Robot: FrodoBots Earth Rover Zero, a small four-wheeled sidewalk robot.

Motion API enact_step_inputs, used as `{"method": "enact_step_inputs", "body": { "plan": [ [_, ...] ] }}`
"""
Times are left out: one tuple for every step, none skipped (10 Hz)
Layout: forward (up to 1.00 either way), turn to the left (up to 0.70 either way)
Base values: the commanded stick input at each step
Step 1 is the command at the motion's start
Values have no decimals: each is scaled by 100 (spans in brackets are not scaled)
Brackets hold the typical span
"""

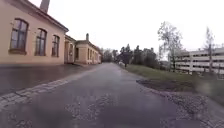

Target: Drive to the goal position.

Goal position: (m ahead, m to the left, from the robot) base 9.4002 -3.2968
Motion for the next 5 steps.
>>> {"method": "enact_step_inputs", "body": {
  "plan": [
    [100,0],
    [100,0],
    [100,0],
    [100,14],
    [100,40]
  ]
}}
